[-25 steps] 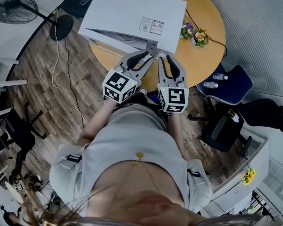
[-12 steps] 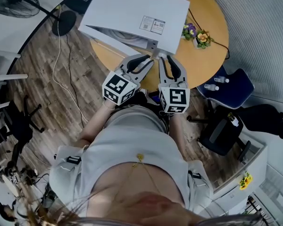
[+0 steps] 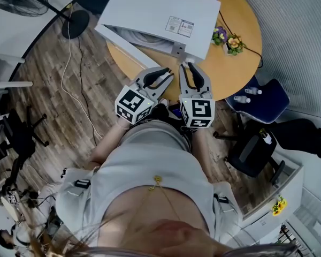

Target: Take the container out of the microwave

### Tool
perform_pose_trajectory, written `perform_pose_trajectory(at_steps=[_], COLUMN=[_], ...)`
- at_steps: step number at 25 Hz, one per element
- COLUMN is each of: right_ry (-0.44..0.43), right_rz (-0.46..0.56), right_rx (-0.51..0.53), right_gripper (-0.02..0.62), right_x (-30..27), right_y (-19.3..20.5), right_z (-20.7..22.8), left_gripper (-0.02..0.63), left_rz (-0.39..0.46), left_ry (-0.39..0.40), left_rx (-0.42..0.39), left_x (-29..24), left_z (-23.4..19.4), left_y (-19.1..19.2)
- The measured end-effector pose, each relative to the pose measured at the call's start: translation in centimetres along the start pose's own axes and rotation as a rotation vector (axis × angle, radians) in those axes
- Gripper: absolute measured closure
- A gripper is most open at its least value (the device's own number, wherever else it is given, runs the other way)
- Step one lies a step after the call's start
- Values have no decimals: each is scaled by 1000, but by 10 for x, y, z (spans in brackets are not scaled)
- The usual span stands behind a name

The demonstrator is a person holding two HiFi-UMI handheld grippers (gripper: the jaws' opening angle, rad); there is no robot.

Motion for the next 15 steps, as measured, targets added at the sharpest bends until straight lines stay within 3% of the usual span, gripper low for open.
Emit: perform_pose_trajectory(at_steps=[15], right_ry=[10], right_rz=[-8], right_rx=[0], right_gripper=[494], right_x=[-19], right_y=[-2], right_z=[-36], left_gripper=[509], left_rz=[-110], left_ry=[80], left_rx=[50], left_x=[65], left_z=[-9], left_y=[21])
Point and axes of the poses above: the fingertips, and each gripper's own axes: x backward along the fingers, z to its right, y out of its underside, the point moved 1 cm from there along x, backward along the fingers, and after that the axes turned 11 degrees about -y, right-handed, at the moved point
